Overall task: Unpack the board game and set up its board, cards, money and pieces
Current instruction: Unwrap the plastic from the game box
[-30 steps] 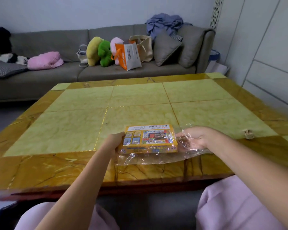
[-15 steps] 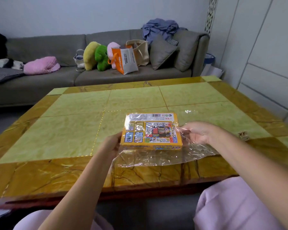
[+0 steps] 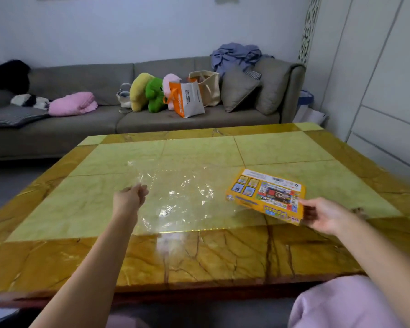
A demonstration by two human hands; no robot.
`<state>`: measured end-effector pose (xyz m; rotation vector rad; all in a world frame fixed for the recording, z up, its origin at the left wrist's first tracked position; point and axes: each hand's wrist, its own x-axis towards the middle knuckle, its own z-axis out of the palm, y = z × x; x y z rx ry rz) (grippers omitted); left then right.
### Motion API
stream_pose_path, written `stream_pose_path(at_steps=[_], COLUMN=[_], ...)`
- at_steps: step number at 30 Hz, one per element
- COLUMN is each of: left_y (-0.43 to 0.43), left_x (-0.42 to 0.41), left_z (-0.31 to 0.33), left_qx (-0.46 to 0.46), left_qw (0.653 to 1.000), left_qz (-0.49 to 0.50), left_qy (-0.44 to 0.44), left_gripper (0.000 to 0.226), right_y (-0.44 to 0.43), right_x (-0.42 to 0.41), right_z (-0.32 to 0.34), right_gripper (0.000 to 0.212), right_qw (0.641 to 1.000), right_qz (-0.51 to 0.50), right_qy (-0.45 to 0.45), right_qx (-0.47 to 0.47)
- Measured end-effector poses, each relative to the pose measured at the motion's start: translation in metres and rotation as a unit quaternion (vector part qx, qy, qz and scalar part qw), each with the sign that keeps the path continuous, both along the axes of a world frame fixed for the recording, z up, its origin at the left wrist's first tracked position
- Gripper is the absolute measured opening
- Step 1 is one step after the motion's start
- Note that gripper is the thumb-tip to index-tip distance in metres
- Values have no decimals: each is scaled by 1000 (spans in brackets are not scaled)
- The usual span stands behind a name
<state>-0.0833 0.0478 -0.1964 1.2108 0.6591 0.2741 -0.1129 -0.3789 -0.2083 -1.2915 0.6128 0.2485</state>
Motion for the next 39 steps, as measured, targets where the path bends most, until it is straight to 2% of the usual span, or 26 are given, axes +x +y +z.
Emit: stream_pose_path(at_steps=[3, 5, 7, 10, 12, 16, 20, 23, 24, 26, 27, 29, 30, 32, 34, 35, 36, 37, 39], left_y=[-4, -11, -24, -56, -79, -116, -147, -164, -168, -174, -176, -179, -178, -171, -156, -146, -134, -121, -97], left_x=[-6, -12, -15, -13, -9, -2, -5, -14, -16, -17, -17, -13, -9, 0, 9, 12, 16, 18, 22], left_z=[25, 46, 67, 84, 78, 40, -10, -30, -29, -21, -13, -1, 2, 5, 6, 7, 6, 7, 4], left_qx=[164, 260, 325, 411, 456, 524, 538, 499, 470, 341, 227, 3, -58, -111, -131, -143, -161, -184, -201], left_qw=[981, 950, 918, 868, 836, 790, 767, 765, 775, 830, 869, 910, 917, 932, 947, 952, 954, 955, 954], left_qz=[79, 125, 112, 22, -60, -185, -278, -363, -386, -409, -410, -394, -375, -321, -264, -240, -219, -201, -203], left_qy=[-64, -122, -196, -277, -298, -258, -211, -185, -173, -165, -160, -129, -122, -126, -130, -128, -125, -117, -95], left_gripper=[19, 20, 18, 5, 4, 14, 11, 16, 21, 33, 35, 40, 39, 29, 22, 17, 13, 12, 15], right_y=[2, 4, 6, 5, 3, -3, -9, -6, -3, 8, 17, 36, 47, 67, 81, 85, 88, 91, 94], right_x=[2, 4, 7, 11, 11, 8, 4, 2, 1, -2, -3, -3, -1, 5, 17, 23, 27, 30, 35], right_z=[-5, -3, 3, 16, 26, 39, 47, 49, 50, 50, 49, 46, 44, 37, 24, 16, 9, 2, -12], right_gripper=[11, 12, 12, 14, 12, 8, 8, 8, 9, 10, 10, 10, 10, 14, 19, 20, 22, 24, 33], right_qw=[996, 990, 981, 967, 960, 947, 947, 955, 958, 966, 970, 975, 976, 974, 966, 949, 916, 866, 735], right_qz=[-67, -109, -140, -172, -182, -187, -158, -133, -122, -85, -63, -13, 19, 98, 164, 205, 255, 315, 434], right_qy=[-24, -55, -90, -134, -155, -199, -224, -225, -221, -210, -205, -196, -191, -185, -199, -218, -236, -250, -263], right_qx=[48, 72, 96, 131, 149, 171, 165, 142, 136, 125, 117, 106, 105, 89, -2, -94, -198, -297, -449])
